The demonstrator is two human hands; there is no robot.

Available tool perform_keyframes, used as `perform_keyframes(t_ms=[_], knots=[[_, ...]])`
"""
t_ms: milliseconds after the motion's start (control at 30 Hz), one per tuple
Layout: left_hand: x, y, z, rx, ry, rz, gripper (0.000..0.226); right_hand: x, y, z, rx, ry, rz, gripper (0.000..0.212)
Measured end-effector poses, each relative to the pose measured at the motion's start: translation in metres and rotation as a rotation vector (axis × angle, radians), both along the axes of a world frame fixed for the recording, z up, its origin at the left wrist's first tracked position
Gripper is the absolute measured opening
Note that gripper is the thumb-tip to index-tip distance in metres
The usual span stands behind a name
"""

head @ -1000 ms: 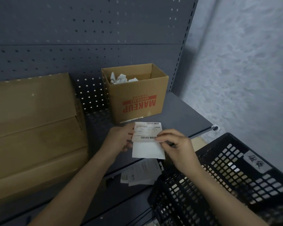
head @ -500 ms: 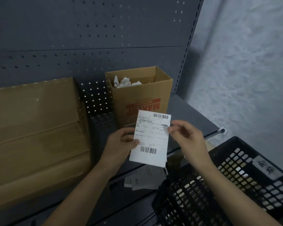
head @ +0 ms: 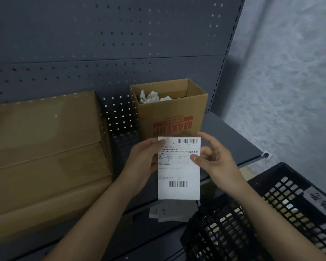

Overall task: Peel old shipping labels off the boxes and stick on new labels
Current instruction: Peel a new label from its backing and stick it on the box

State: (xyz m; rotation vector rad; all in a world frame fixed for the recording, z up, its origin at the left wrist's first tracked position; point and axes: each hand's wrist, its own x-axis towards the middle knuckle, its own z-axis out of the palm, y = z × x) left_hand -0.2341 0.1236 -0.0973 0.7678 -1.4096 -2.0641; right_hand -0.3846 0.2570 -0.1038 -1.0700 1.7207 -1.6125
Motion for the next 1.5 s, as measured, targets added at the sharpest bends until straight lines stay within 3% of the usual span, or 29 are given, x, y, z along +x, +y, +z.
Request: perform_keyframes(t_ms=[267, 400, 700, 867, 967, 1067, 1300, 1500], knots=[[-0.004, 0.005, 0.008, 0.143, 0.068, 0.03, 0.02, -0.003, 0.01, 0.003, 0.106, 0.12, 0.064, 0.055], [-0.002, 0.002, 0.01, 0.143, 0.013, -0.004, 0.017, -0.007, 0.013, 0.007, 0.115, 0.133, 0.077, 0.055], [0.006, -0.003, 0.009, 0.103, -0.08, -0.153, 0.021, -0.012, 0.01, 0.014, 0.112, 0.209, -0.087, 0.052], [0.004, -0.001, 0.005, 0.158, -0.043, -0.132, 0.016, -0.005, 0.002, 0.012, 0.089, 0.601, -0.403, 0.042], [0.001, 0.001, 0.004, 0.162, -0.028, -0.144, 0.013, 0.002, -0.004, 0.01, 0.003, 0.798, -0.308, 0.02], [-0.001, 0.002, 0.005, 0.142, -0.026, -0.186, 0.017, 0.011, -0.011, 0.008, 0.011, 0.731, -0.196, 0.007], [-0.003, 0.007, -0.002, -0.022, -0.081, -0.146, 0.014, 0.022, -0.011, 0.008, 0.175, 0.432, -0.176, 0.007], [-0.005, 0.011, -0.006, -0.109, -0.109, -0.139, 0.014, 0.027, -0.013, 0.011, 0.187, 0.327, -0.196, 0.02]])
